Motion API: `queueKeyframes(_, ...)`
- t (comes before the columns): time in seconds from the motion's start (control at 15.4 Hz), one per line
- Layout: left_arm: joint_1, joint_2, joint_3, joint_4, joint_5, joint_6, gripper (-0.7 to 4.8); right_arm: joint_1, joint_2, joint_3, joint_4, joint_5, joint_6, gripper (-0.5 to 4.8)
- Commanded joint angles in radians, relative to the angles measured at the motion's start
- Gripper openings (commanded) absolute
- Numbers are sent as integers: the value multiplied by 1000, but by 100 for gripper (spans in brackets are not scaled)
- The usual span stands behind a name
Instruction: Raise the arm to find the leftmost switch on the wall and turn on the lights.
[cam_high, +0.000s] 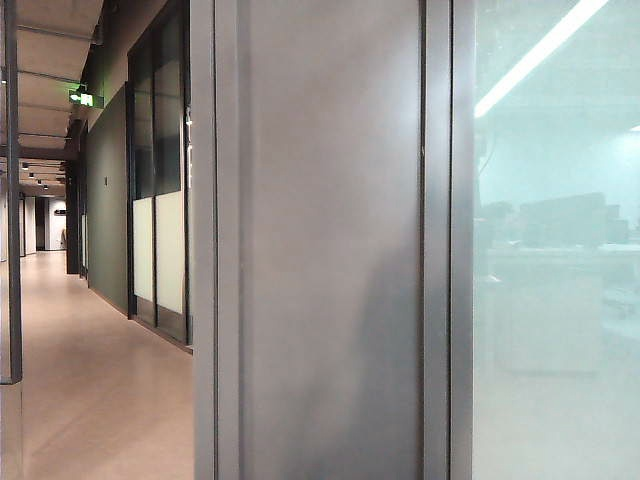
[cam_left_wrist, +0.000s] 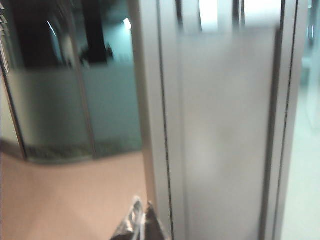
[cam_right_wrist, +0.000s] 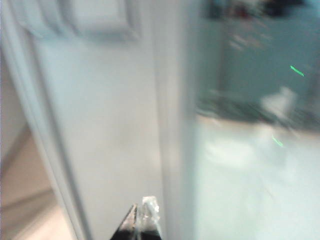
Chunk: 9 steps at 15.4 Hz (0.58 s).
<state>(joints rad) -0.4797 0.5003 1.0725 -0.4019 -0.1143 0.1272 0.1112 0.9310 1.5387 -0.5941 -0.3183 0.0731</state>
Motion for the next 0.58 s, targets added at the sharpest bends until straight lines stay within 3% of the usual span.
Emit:
queueKeyframes(0.06, 1, -67, -172, 106, 74, 4, -5, 0, -127, -230, 140, 49, -6, -1)
queueKeyframes(0.26, 1, -68, -299, 112, 77, 3, -6, 0, -211, -406, 260, 58, -3, -1)
queueKeyframes(0.58, 1, -69, -341, 116, 118, -8, -5, 0, -246, -489, 133, 54, -2, -1)
